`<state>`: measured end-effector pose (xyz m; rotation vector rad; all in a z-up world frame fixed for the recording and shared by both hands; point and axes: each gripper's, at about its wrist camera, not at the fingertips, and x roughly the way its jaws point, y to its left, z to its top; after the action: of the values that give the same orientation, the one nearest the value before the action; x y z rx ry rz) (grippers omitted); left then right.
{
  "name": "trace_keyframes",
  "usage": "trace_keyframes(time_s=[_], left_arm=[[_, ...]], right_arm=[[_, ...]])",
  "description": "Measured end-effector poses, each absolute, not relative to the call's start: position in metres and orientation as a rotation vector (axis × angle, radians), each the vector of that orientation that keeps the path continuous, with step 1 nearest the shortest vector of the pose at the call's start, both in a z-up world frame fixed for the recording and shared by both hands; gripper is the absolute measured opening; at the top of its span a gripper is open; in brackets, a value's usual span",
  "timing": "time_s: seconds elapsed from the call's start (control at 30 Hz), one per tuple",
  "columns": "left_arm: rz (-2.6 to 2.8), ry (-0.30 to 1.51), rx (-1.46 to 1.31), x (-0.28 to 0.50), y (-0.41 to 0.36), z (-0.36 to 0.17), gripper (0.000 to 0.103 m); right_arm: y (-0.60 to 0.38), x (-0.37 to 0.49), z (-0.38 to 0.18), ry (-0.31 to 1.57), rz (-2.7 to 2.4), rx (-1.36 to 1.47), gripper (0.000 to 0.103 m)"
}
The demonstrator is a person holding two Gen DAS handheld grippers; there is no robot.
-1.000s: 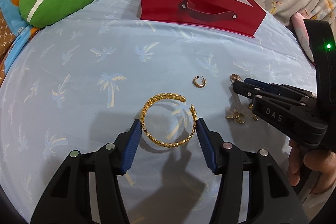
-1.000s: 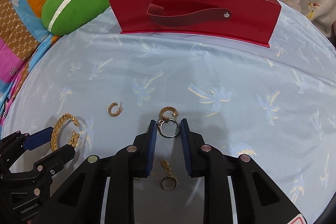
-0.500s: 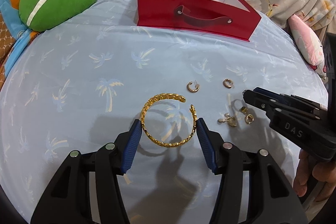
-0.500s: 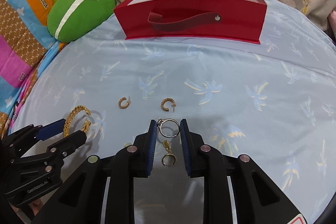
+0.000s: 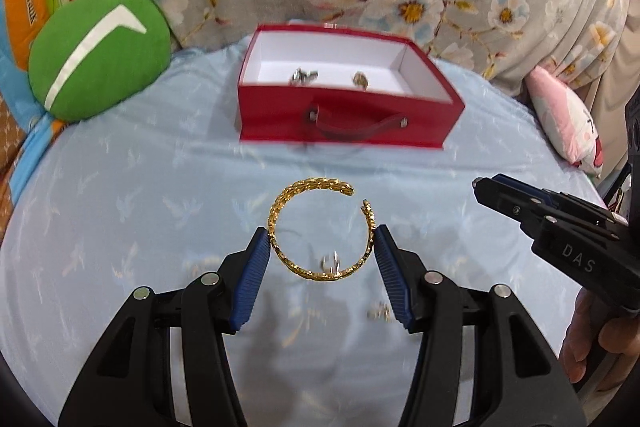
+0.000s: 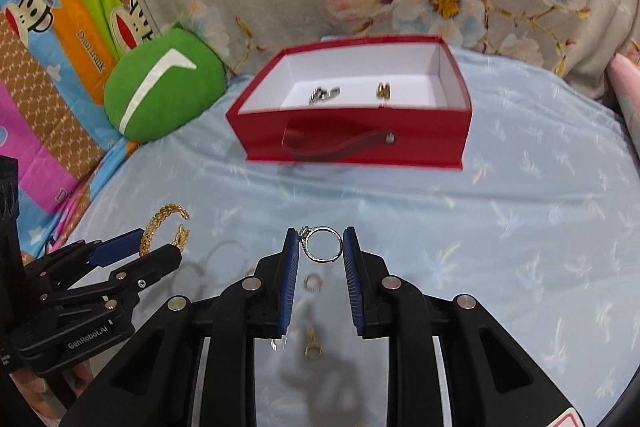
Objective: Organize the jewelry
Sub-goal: 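Carry the gold bangle and silver ring over the red box with both tools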
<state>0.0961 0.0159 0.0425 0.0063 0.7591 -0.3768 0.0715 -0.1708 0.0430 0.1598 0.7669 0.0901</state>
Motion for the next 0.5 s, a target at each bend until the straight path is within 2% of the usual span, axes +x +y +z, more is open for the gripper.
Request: trace_keyframes(time_s=[0.27, 0.5], left_arm=[[-0.366, 0.642, 0.003, 0.169, 0.002, 0.095, 0.052], [-0.338, 0.593, 0.039, 0.255, -0.024, 0.118, 0.052]], right_arm=[[-0.191, 0.138, 0.087, 0.657, 0.048, 0.105, 0.021], [-0.218, 0.225, 0.094, 0.672, 0.024, 0.121, 0.021]])
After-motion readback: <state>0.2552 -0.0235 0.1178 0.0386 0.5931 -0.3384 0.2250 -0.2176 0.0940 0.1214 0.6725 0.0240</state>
